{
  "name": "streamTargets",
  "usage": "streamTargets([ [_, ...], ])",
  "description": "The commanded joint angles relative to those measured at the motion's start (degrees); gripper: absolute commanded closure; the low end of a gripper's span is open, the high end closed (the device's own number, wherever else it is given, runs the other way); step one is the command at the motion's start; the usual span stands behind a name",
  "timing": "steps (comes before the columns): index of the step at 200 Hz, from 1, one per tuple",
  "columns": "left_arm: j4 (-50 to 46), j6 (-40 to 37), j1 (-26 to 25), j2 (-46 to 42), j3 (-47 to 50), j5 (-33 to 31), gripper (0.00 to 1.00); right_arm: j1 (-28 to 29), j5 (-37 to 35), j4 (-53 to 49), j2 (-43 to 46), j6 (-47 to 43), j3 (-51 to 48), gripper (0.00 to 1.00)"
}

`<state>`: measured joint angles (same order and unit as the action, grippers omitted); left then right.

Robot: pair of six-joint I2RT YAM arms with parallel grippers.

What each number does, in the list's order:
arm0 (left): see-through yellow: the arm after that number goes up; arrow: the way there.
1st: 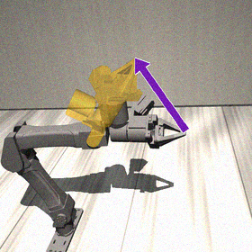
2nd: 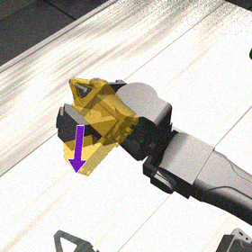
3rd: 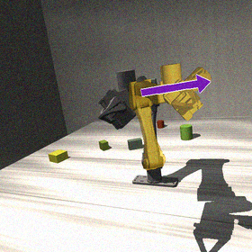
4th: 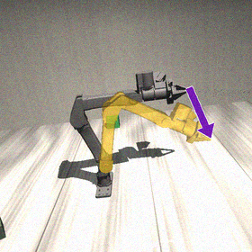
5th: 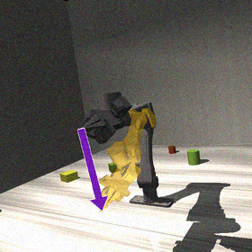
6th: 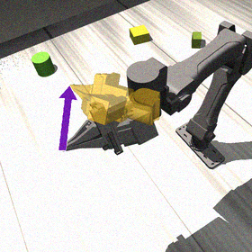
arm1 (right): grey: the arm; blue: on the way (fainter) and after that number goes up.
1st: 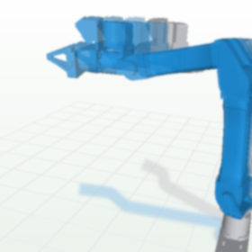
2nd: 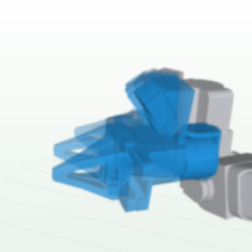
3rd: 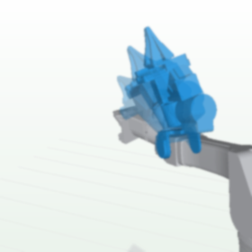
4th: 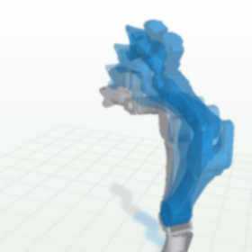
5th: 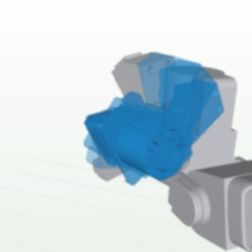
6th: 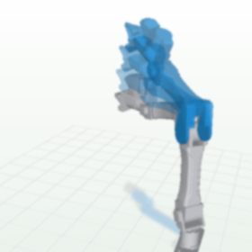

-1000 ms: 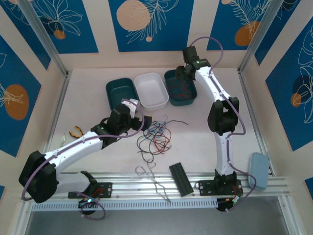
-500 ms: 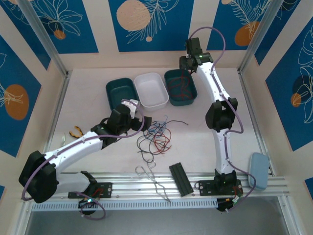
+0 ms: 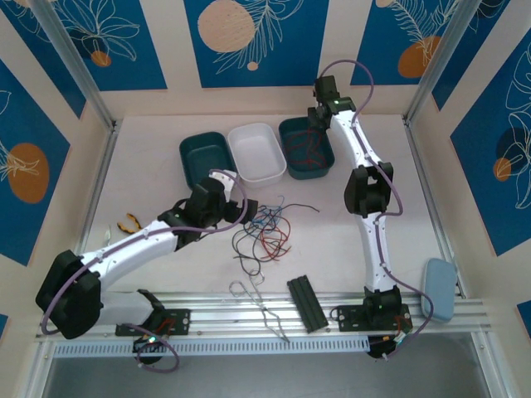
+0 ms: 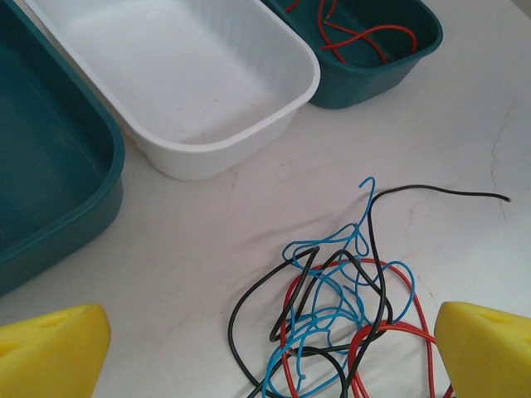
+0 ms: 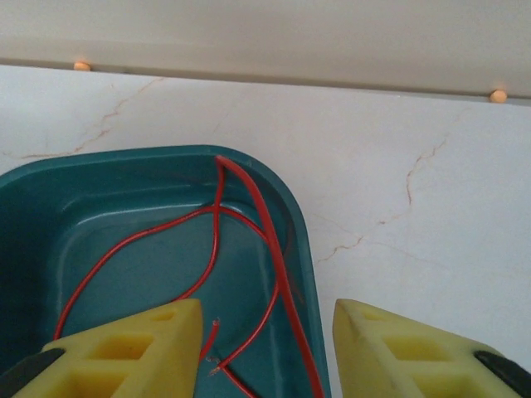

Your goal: Untangle the cables

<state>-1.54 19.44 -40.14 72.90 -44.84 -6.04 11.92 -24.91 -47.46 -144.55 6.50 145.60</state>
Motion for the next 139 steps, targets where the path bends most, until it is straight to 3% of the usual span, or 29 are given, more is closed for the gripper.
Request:
streamTargets([
  [1,-0.56,-0.54,-0.18,0.84,-2.26,0.34,0.0,0.07,-0.03,0.86,-1.57,-0.17,1.18,0.57],
  [38,-0.73,-0.63,-0.06,1.66,-2.62,0.2,0.0,-0.07,-0.43,1.97,-2.29,-0.13,1.19,0.67],
  [100,-0.52,-0.63,0.06,2.5,-2.97,0.24,0.0,0.28,0.66,1.4,-2.14,0.68,1.72,1.0],
  [139,-0.48,-0.57,0.04,2.59,-2.98,0.59,0.0,1.91,3.64,-2.65,1.33,4.6,-1.21,1.0],
])
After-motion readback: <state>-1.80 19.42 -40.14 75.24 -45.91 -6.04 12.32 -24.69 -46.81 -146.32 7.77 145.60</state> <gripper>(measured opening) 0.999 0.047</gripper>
